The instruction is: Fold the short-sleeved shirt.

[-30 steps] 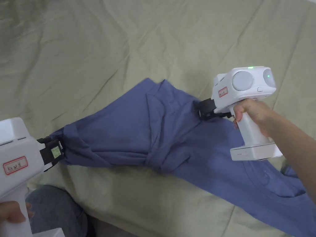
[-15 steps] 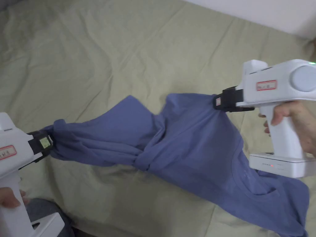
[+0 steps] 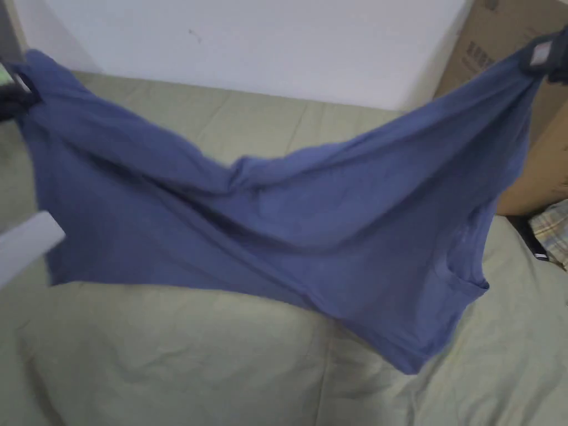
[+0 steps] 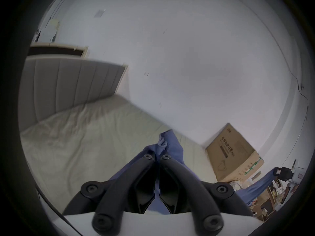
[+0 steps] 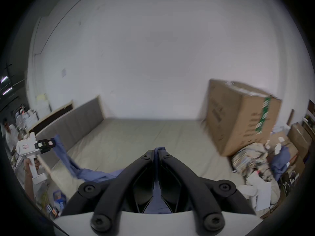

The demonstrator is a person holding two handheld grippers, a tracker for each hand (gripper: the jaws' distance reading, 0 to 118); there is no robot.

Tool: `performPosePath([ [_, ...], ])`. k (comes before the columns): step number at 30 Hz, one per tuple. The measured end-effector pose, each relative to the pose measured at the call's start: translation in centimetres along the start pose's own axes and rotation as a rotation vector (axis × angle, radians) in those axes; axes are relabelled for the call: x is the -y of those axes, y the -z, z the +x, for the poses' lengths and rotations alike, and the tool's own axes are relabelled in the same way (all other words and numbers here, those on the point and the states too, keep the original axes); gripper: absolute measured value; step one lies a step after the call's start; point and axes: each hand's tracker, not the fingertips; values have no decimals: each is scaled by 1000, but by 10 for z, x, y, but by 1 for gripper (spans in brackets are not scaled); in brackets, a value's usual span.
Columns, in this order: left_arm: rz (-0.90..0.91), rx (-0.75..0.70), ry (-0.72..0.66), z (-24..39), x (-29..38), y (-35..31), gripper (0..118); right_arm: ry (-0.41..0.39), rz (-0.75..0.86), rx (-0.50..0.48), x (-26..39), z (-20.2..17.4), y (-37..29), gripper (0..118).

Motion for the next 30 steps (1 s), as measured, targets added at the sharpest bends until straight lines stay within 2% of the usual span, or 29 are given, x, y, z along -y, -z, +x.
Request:
performPosePath([
  [1,16,10,0,7,-15,-4,0,23,-21,94,-7,11,-12,2],
  [3,53,28,-11,19,-41,-12,0,55,37,160,-22,25,-30,2],
  [6,78,83,-19,37,-73,-21,0,137,86,184,-42,41,-48,2],
  [8,72,114,-14,53,-88,-24,0,147,126,207,-55,41,-52,2],
  [12,76,105,54,86,-107,-17,0,113,147,246,-77,29,-45,2],
  [13,76,86,73,93,-112,-12,0,87,172,316,-80,31,-43,2],
  [14,74,71,84,100,-116,-6,0,75,173,328,-90,20,-34,2],
  [17,54,33,112,116,-128,16,0,97,157,398,-106,13,-14,2],
  [18,49,30,114,121,-132,23,0,88,157,413,-108,-5,-12,2],
  [22,28,-14,115,111,-125,14,0,26,184,445,-129,-32,20,2],
  [23,24,-24,121,101,-146,72,0,27,189,459,-135,-39,31,2],
  [25,20,-55,135,100,-145,76,0,3,186,501,-147,-50,52,2],
  [27,17,-87,181,123,-163,135,0,-1,204,522,-156,-63,71,2],
  [30,26,-122,219,137,-170,177,0,-20,199,557,-169,-83,102,2],
])
